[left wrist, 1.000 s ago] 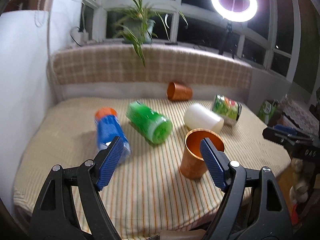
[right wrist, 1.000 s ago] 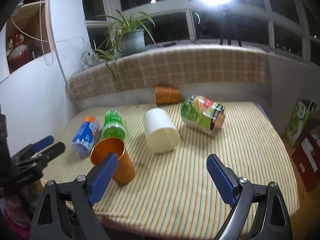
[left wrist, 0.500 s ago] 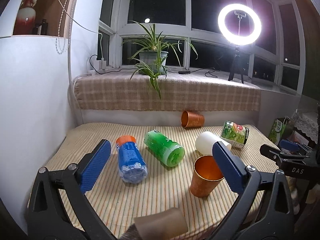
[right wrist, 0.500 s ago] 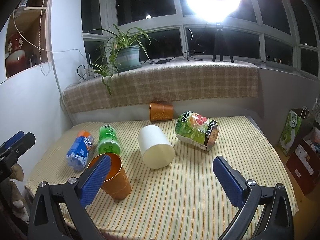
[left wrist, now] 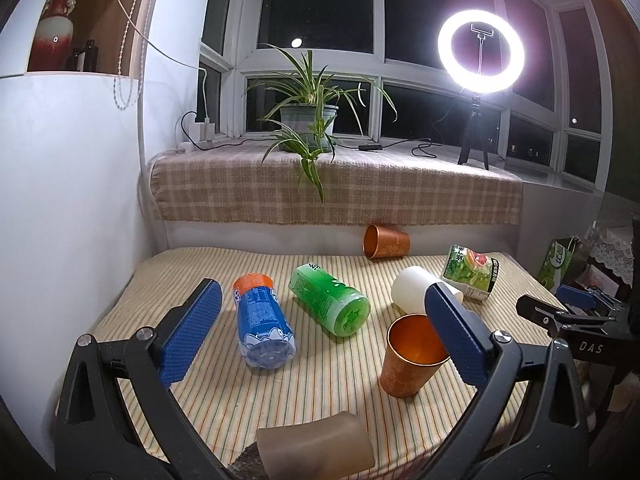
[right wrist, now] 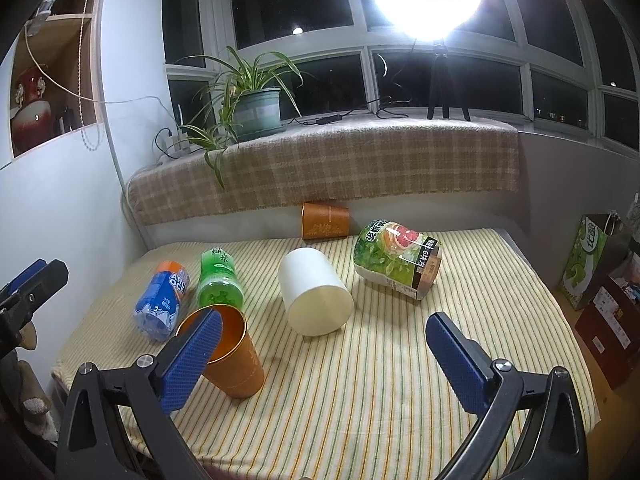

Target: Flip cup upright

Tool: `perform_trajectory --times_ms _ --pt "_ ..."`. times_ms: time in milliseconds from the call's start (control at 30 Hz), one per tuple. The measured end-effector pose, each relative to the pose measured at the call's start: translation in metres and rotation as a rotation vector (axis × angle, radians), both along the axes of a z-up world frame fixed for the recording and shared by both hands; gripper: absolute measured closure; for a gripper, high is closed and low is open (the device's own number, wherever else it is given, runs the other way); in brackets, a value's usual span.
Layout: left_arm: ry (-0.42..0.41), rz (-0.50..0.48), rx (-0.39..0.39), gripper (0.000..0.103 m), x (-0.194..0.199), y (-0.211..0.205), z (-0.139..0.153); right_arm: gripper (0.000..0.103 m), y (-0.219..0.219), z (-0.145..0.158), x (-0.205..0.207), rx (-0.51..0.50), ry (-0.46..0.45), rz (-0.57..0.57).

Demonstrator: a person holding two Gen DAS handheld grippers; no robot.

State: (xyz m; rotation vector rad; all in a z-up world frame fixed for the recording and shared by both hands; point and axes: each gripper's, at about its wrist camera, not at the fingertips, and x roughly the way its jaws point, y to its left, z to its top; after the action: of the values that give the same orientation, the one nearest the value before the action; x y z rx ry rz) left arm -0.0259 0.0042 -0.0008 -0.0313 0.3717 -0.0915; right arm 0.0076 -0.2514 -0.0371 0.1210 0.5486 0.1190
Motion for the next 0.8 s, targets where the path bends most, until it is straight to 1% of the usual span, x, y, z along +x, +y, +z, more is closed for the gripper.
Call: perform_trajectory --times_ms 800 --pt "0.01 0.012 -0.004 0.0 0.0057 0.0043 -0.0044 0.0 0.0023 -0.0099 0.0075 0.02 0.045 0.009"
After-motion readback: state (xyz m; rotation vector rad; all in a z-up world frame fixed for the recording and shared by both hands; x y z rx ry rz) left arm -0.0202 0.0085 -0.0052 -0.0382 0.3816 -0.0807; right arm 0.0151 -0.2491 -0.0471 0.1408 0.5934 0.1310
